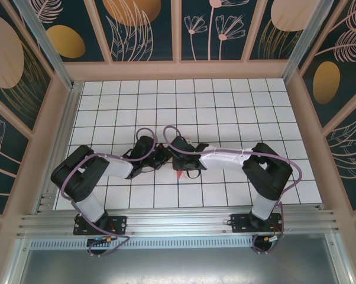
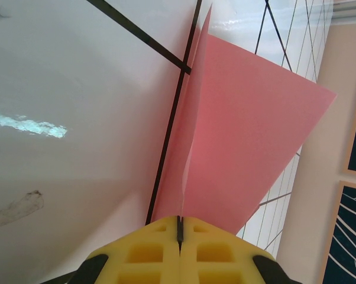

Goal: Fold a paper plane with a square sheet of paper (pick it up from the middle)
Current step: Move the paper plane to the top-center of the table.

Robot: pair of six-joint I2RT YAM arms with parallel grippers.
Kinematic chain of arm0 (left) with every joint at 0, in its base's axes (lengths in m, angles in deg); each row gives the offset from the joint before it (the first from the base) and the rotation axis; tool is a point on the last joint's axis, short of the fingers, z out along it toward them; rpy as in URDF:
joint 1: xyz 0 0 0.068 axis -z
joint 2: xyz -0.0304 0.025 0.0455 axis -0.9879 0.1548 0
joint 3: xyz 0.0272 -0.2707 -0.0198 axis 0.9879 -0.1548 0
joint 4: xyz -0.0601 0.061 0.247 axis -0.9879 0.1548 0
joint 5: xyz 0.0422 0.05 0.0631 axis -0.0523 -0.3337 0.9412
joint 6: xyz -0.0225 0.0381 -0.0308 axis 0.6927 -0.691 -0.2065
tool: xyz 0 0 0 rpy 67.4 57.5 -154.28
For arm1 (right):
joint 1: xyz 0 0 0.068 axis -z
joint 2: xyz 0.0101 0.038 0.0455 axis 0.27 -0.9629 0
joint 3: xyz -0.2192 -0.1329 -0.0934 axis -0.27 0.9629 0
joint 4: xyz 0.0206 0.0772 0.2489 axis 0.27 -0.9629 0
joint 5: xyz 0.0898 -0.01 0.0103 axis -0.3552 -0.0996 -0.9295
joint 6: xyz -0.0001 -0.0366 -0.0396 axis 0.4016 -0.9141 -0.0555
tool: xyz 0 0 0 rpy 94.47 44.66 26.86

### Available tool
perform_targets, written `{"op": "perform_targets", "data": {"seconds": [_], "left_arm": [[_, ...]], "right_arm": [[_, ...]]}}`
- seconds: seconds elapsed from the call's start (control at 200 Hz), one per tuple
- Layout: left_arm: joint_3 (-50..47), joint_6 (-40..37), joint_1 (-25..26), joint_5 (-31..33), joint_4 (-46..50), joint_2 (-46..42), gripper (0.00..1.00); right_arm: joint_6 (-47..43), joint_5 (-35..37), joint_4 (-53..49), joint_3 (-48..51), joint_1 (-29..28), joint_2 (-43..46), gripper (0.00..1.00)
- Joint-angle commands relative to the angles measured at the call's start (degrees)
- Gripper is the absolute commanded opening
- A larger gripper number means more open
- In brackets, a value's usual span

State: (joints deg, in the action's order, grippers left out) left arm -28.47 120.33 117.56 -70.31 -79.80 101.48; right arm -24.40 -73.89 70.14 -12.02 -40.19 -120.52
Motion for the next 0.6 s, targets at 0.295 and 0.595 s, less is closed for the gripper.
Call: {"op": "perform_targets", "data": {"seconds": [0.295, 0.595], "left_arm": [[-1.24, 1.66, -0.24, 0.78, -2.31, 0.49, 0.00], [-1.40, 1.31, -0.18, 0.70, -2.05, -0.10, 0.00]], "right_arm": [[0.89, 1.94, -1.14, -0.09, -1.20, -0.42, 0.30], [2.16, 3.53, -1.80, -2.21, -0.22, -2.87, 0.21]]}}
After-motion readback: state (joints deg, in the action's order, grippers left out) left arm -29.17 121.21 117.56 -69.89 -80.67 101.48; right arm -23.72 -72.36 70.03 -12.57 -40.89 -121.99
